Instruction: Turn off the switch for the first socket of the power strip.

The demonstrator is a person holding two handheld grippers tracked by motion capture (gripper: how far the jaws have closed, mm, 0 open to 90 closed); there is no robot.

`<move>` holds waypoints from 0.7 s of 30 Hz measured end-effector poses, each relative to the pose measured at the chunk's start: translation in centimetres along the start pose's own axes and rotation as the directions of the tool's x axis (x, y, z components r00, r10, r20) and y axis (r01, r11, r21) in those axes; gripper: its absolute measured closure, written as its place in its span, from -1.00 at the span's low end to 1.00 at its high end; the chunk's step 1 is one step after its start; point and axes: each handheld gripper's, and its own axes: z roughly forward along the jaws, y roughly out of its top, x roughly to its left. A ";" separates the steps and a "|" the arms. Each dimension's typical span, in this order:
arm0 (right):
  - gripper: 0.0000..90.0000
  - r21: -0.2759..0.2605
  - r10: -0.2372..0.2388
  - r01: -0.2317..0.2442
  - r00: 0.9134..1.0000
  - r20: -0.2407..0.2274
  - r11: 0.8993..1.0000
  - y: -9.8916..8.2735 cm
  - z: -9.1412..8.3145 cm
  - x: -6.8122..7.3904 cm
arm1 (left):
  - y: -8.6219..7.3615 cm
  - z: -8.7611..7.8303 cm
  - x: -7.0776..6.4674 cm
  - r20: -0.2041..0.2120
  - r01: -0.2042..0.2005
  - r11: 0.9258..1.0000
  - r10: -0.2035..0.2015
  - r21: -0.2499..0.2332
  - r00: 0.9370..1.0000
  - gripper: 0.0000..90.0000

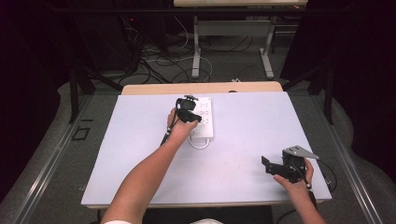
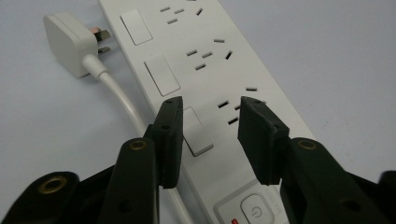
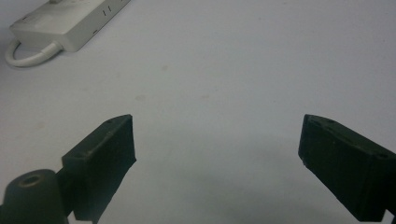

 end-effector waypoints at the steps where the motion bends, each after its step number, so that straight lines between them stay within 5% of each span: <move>1: -0.78 0.001 0.000 0.000 1.000 -0.001 1.000 0.0 0.0 0.0 | -0.1 -0.1 -0.1 0.003 0.004 1.000 -0.004 0.006 1.000 0.30; 21: -0.78 0.005 0.003 -0.003 1.000 -0.004 1.000 0.0 -0.1 -0.1 | -2.4 -2.8 -0.3 0.101 -0.052 0.998 0.054 -0.021 0.993 -0.13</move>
